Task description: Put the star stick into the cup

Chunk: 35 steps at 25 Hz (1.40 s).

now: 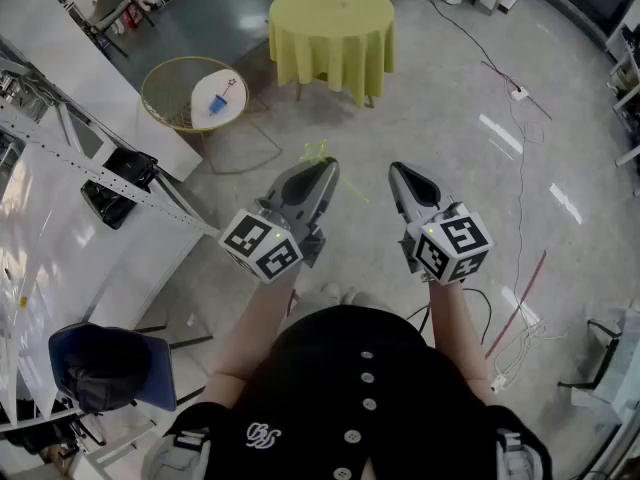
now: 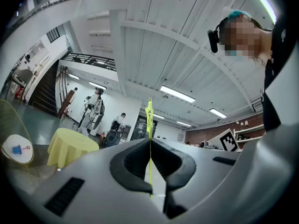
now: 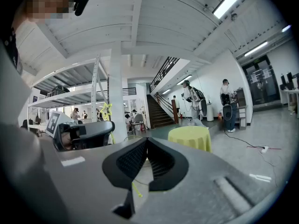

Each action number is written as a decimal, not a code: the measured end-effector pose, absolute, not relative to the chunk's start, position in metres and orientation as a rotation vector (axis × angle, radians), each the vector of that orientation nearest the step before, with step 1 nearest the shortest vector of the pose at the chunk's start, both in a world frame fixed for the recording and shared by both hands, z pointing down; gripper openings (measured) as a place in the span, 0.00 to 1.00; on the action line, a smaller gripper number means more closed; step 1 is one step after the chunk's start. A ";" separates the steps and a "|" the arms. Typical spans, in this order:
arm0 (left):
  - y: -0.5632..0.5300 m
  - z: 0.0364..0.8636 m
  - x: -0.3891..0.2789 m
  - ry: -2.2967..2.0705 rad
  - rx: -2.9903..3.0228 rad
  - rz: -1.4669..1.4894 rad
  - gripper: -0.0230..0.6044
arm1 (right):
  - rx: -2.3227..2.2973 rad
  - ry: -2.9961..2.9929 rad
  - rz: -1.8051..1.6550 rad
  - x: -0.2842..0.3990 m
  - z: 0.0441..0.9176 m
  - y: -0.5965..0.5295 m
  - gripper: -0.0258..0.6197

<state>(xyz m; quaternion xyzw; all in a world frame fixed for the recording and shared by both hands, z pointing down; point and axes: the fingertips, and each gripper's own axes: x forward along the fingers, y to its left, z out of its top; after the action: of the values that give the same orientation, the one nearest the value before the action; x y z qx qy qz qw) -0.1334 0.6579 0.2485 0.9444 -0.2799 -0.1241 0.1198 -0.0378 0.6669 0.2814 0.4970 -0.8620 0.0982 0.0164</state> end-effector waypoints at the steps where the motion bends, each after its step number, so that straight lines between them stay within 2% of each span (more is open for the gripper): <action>1: 0.656 0.248 -0.135 -0.820 2.757 -0.367 0.06 | 1.540 -2.682 0.299 -0.041 0.281 0.665 0.04; 35: 0.595 0.260 -0.174 -0.703 2.715 -0.392 0.06 | 1.674 -2.662 0.298 -0.095 0.282 0.615 0.04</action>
<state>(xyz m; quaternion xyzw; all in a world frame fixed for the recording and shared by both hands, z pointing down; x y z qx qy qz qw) -0.1742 0.5952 0.2596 0.9472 -0.2453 -0.1367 0.1544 -0.0951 0.6150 0.2824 0.5299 -0.8428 0.0942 -0.0082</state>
